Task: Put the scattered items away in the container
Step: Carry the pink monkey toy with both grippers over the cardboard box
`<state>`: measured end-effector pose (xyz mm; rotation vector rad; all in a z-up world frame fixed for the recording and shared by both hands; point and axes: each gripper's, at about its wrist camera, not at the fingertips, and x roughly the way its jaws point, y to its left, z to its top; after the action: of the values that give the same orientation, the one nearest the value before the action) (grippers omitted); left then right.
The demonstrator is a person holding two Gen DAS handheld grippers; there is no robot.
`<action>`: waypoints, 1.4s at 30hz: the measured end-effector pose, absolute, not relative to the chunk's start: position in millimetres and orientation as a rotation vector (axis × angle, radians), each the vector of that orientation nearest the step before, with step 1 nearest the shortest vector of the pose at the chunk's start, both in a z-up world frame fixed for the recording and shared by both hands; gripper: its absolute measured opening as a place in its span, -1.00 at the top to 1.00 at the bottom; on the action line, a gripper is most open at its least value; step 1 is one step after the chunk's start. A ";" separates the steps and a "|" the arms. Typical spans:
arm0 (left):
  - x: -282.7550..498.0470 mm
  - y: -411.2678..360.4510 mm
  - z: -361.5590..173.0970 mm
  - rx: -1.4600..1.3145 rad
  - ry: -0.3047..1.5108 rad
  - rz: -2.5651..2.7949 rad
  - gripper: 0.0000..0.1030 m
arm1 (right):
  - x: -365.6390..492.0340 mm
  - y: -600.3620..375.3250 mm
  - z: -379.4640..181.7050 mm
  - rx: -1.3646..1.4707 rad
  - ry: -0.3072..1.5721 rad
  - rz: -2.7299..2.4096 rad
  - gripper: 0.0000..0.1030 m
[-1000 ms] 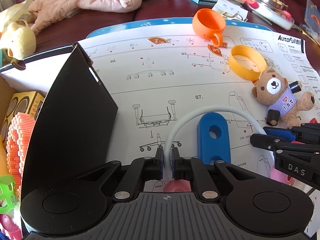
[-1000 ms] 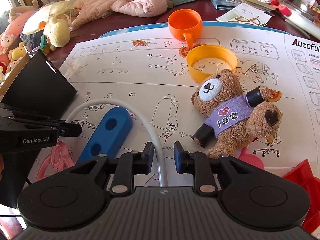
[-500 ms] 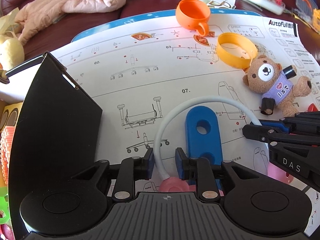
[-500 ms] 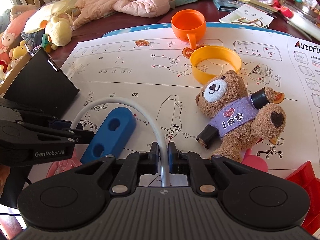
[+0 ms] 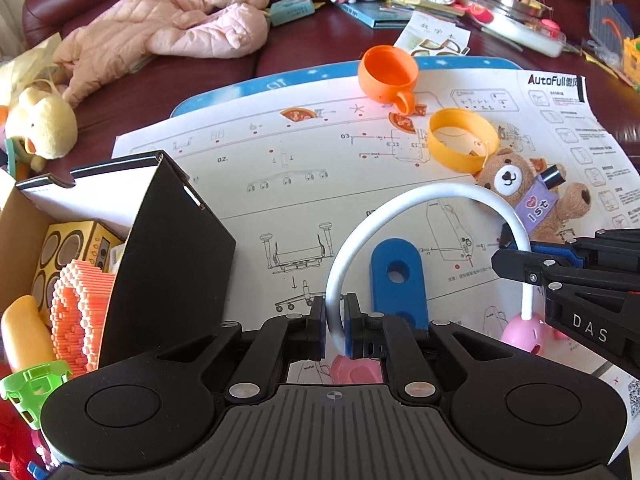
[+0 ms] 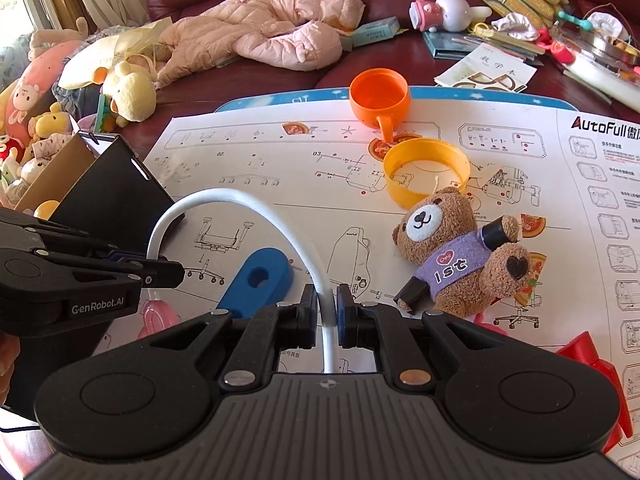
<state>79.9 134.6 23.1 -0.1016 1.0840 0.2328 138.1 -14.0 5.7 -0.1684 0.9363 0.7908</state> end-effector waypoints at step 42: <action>-80.3 201.9 139.9 -0.313 0.860 0.220 0.92 | 21.5 29.1 125.2 -0.242 0.713 0.985 0.78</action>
<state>-80.3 201.9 139.9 -0.3125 0.8599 0.2200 21.5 29.1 125.2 -0.2416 0.7125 0.9853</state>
